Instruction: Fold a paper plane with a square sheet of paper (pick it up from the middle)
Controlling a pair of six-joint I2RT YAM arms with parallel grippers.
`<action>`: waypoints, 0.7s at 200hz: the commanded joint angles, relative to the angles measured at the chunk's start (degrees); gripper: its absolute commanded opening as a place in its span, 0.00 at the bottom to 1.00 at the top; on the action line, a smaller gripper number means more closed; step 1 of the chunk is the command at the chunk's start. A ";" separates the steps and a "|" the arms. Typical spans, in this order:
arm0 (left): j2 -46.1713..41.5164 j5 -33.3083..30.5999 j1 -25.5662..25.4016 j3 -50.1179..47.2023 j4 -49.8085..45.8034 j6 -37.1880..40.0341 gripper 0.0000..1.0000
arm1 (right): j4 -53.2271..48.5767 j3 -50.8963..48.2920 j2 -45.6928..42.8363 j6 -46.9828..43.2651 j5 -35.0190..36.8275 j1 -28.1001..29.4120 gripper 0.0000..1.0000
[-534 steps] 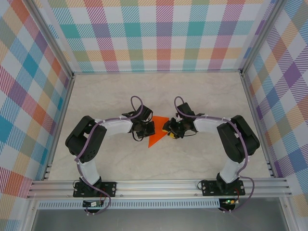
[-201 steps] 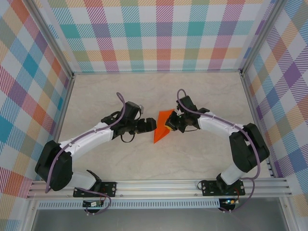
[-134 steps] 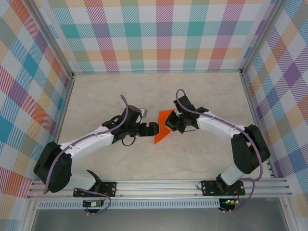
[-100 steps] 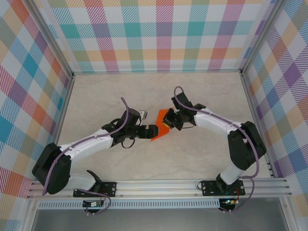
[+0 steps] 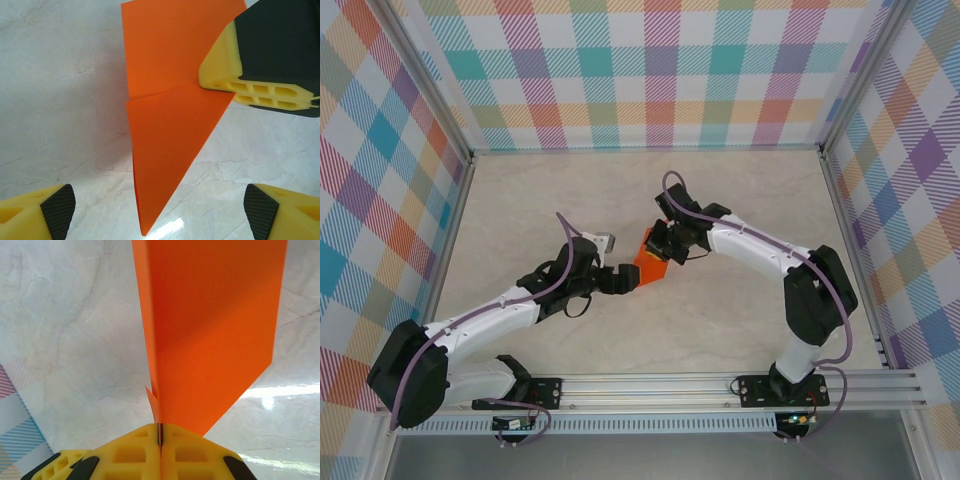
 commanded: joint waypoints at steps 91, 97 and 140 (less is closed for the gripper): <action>2.36 3.83 -1.60 -0.04 7.25 3.93 0.88 | -7.32 -1.65 -4.86 4.87 11.04 0.75 0.00; 3.15 4.04 -1.76 0.18 7.42 4.38 0.88 | -5.75 -2.75 -4.43 5.84 9.19 0.27 0.00; 10.77 4.50 -3.99 2.14 9.42 9.65 0.79 | 2.11 -8.81 -3.04 12.30 1.60 -2.35 0.00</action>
